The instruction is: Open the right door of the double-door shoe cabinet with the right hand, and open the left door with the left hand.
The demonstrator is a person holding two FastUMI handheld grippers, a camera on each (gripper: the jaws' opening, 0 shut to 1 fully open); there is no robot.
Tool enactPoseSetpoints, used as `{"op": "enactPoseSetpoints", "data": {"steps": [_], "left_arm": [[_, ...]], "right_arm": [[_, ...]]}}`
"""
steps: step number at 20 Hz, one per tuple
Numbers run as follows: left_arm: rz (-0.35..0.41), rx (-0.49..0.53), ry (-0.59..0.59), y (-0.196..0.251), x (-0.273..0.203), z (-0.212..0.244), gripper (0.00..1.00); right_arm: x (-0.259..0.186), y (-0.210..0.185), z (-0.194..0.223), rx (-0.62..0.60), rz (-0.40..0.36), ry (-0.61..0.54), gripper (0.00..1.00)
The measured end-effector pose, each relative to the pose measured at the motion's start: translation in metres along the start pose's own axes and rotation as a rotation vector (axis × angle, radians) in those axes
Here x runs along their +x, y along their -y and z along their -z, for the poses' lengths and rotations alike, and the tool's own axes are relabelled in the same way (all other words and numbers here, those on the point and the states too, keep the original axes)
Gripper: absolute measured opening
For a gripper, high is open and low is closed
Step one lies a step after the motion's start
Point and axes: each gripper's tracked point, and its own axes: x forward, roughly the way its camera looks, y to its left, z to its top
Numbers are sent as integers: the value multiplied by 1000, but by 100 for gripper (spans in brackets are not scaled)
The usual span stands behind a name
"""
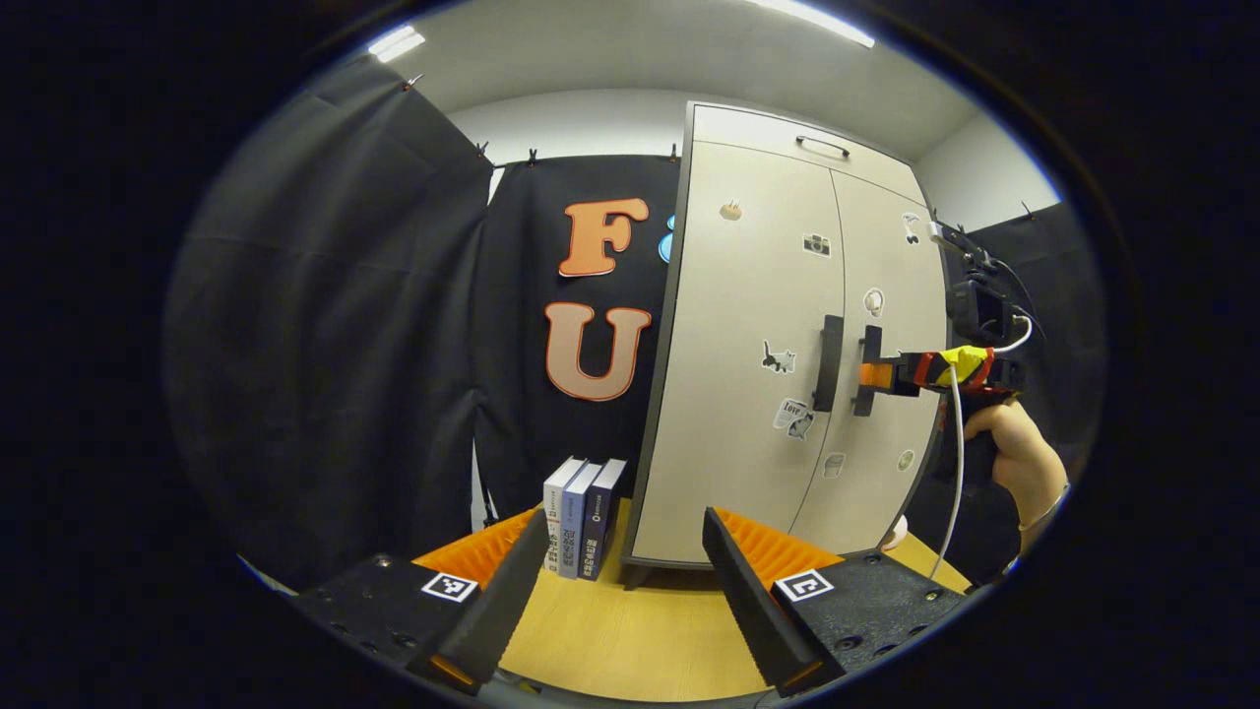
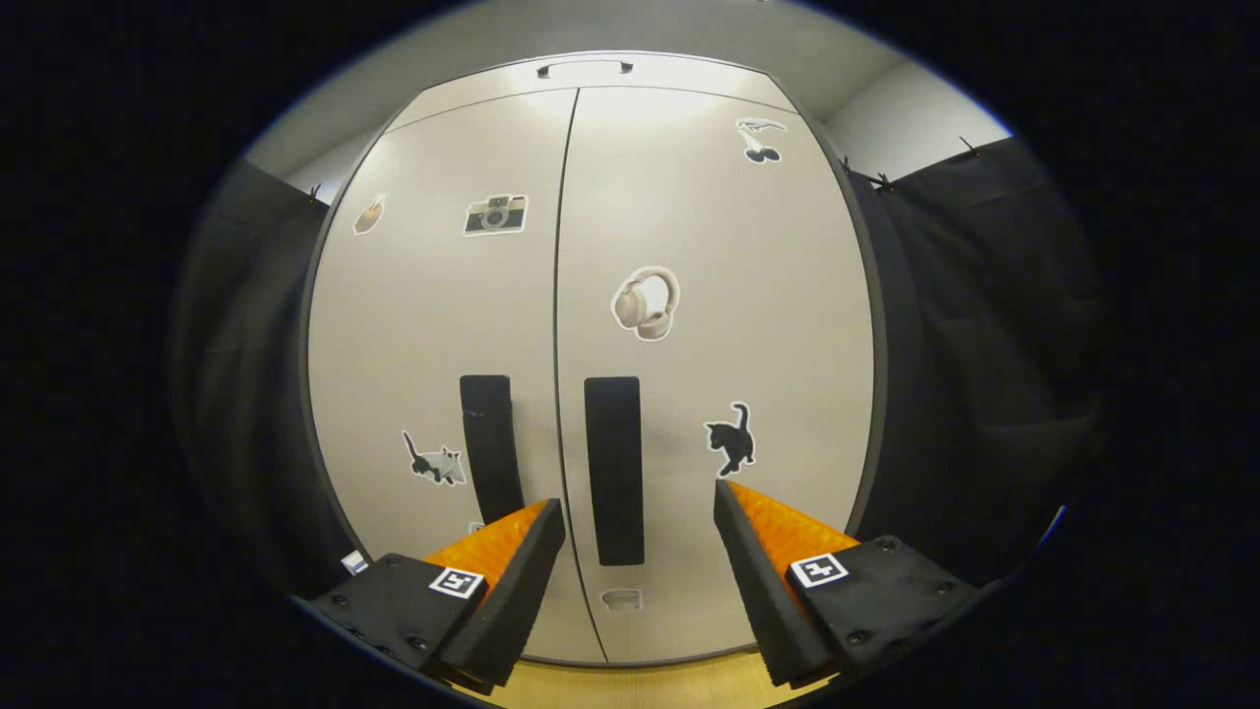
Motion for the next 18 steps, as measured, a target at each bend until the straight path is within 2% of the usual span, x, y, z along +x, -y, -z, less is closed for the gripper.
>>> {"op": "enactPoseSetpoints", "data": {"steps": [1, 3, 4, 5, 8, 9, 10, 11, 14, 15, 16, 17, 18], "left_arm": [[-4, -3, -1, -1, 0, 0, 95], [-13, -4, -5, -3, 2, 1, 95], [-16, 0, -7, -3, 2, 1, 95], [-19, 4, -8, -3, 3, 2, 95], [-25, 11, -6, -3, 3, 1, 95], [-26, 10, -10, -3, 2, 2, 95], [-26, 8, -14, -2, 2, 3, 92], [-26, 4, -15, -2, 2, 3, 95], [-27, 4, -16, -1, 0, 4, 95], [-23, 6, -26, 1, -1, 6, 95], [-17, 5, -28, 3, -3, 7, 95], [-15, 6, -29, 4, -4, 6, 95], [-15, 9, -29, 3, -6, 7, 95]], "right_arm": [[8, 2, 0, -13, 12, -1, 96], [19, -2, 4, -27, 2, -12, 93], [23, -4, 7, -25, -4, -23, 81], [26, -6, 9, -21, -14, -31, 85], [33, -8, 8, -16, -23, -25, 86], [35, -8, 8, -12, -23, -25, 72], [38, -8, 9, -6, -22, -29, 71], [39, -7, 11, -2, -23, -39, 64], [40, -8, 14, 9, -35, -58, 64], [42, -8, 15, 9, -36, -56, 54], [41, -8, 15, 2, -34, -53, 60], [42, -9, 16, -5, -37, -53, 56], [39, -10, 18, -5, -43, -55, 56]]}}
